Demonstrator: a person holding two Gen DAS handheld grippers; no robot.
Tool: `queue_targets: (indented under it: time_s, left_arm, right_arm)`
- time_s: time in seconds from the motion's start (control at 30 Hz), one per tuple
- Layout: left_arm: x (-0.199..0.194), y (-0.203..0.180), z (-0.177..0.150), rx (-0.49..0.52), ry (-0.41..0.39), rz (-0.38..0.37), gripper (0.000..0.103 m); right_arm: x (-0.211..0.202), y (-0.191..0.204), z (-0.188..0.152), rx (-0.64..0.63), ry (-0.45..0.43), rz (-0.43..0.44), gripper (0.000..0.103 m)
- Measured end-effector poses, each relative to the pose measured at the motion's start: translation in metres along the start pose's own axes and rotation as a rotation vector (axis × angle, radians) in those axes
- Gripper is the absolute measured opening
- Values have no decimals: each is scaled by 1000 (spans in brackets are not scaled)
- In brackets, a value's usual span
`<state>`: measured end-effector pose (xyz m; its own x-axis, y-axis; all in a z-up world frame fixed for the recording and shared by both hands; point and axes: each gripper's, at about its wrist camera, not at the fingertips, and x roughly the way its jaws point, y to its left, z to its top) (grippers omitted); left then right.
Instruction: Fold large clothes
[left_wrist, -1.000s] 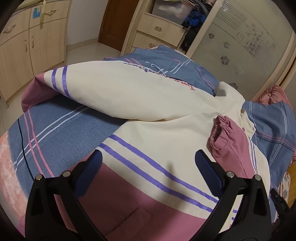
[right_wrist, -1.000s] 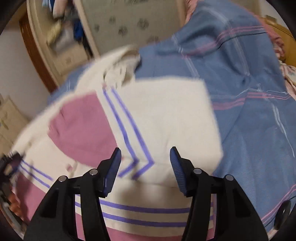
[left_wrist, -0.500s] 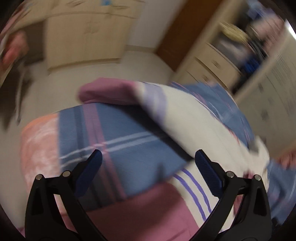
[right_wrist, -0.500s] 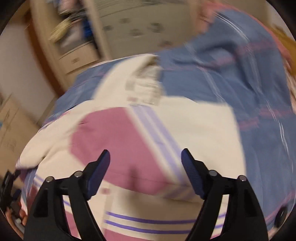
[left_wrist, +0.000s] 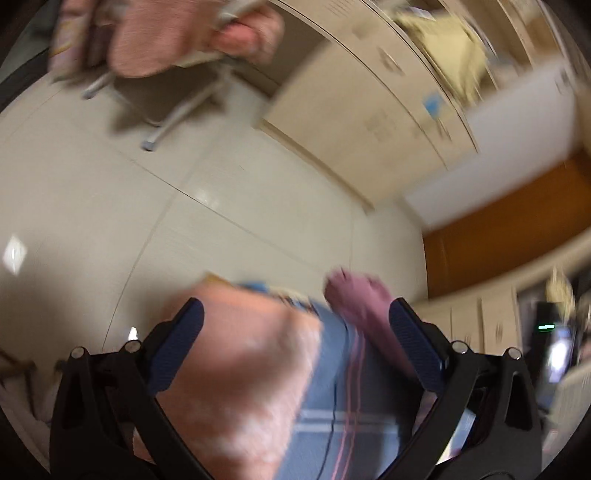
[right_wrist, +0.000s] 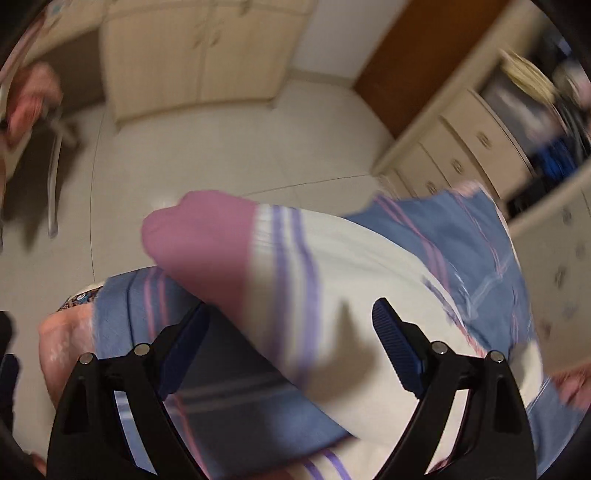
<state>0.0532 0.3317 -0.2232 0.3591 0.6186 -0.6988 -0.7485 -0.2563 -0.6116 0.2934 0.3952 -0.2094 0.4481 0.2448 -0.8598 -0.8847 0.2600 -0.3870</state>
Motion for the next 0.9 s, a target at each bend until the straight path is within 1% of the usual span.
queue_targets:
  time_s: [0.07, 0.1, 0.13, 0.17, 0.2, 0.23, 0.27, 0.3, 0.33, 0.37, 0.43, 0.47, 0.5, 0.57, 0.6, 0.63, 0.67, 0.7, 0.73, 0.77, 0.8, 0.83, 0.9]
  left_arm:
    - [-4, 9, 5, -47, -28, 5, 101]
    - [-5, 11, 5, -64, -27, 0, 101]
    - [-4, 13, 5, -73, -22, -6, 101]
    - [-2, 13, 4, -78, -14, -13, 101]
    - [0, 11, 4, -77, -5, -18, 101]
    - [1, 8, 0, -68, 6, -21, 101]
    - [1, 10, 2, -61, 14, -23, 101]
    - [2, 10, 2, -56, 23, -25, 101]
    - [10, 13, 6, -55, 33, -30, 101]
    - [14, 12, 6, -52, 43, -35, 101]
    - [17, 11, 6, -38, 62, -45, 101]
    - [17, 11, 5, -28, 63, -49, 101]
    - [16, 9, 4, -16, 63, -52, 101]
    - [15, 2, 2, 15, 60, -63, 101]
    - [13, -1, 0, 31, 58, -71, 101]
    - [12, -7, -4, 59, 61, -86, 101]
    - [10, -13, -7, 88, 65, -99, 101]
    - [9, -19, -11, 122, 72, -114, 101]
    - [8, -30, -17, 184, 82, -137, 101]
    - [7, -41, -25, 251, 92, -158, 101]
    - [6, -52, -33, 311, 103, -177, 101]
    - [4, -68, -46, 414, 129, -212, 101]
    - [2, -88, -68, 564, 165, -252, 101]
  right_arm:
    - [21, 27, 10, -99, 37, -95, 94]
    - [35, 36, 10, -146, 63, -148, 94]
    - [51, 47, 10, -208, 91, -220, 94]
    - [61, 51, 10, -237, 89, -272, 94]
    - [68, 51, 9, -244, 66, -329, 90]
    - [69, 45, 6, -222, 52, -334, 55]
    - [67, 33, 7, -153, 50, -312, 21]
    - [58, 13, 7, -45, 24, -227, 19]
    - [47, -9, 5, 44, -14, -167, 14]
    - [33, -28, 2, 129, -61, -135, 11]
    - [-13, -76, -17, 339, -212, -76, 11]
    - [-40, -102, -35, 450, -291, -46, 11]
    - [-61, -123, -53, 541, -348, -23, 11]
    - [-103, -168, -109, 733, -453, -1, 11]
    - [-119, -185, -138, 812, -490, -10, 11]
    - [-136, -206, -181, 918, -523, -45, 12]
    - [-143, -214, -210, 996, -530, -71, 13]
    - [-147, -230, -254, 1115, -516, -94, 15]
    - [-146, -238, -288, 1213, -491, -98, 25]
    - [-141, -245, -322, 1315, -436, -111, 50]
    - [-131, -250, -360, 1406, -353, -118, 64]
    - [-125, -251, -381, 1449, -314, -107, 82]
    - [-111, -252, -439, 1555, -229, -74, 82]
